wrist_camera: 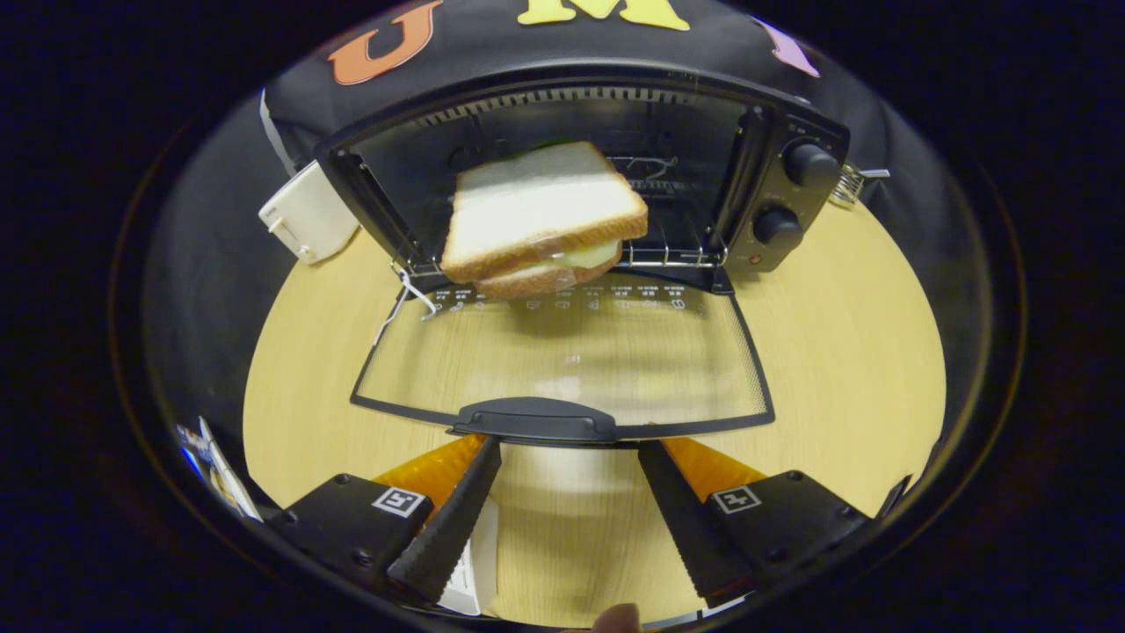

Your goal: Open the toaster oven, put the food inside, and close the toaster oven door.

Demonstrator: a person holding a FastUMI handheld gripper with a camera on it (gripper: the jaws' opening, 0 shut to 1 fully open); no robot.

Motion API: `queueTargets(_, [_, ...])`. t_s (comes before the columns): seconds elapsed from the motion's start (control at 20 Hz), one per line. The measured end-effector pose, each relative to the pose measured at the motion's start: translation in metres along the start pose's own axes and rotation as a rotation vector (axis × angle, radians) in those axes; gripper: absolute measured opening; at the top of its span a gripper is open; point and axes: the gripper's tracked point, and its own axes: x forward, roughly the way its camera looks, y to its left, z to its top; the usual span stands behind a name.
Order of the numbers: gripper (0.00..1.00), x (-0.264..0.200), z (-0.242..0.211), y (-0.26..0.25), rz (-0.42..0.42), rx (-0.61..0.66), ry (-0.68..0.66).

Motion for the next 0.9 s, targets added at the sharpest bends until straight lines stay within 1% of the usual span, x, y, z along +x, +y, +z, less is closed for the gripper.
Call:
queueTargets(0.4, [1.00,-0.042,0.034,0.006,0.024,0.013,-0.135])
queueTargets(0.9, [1.00,-0.087,0.101,0.017,0.007,0.030,-0.333])
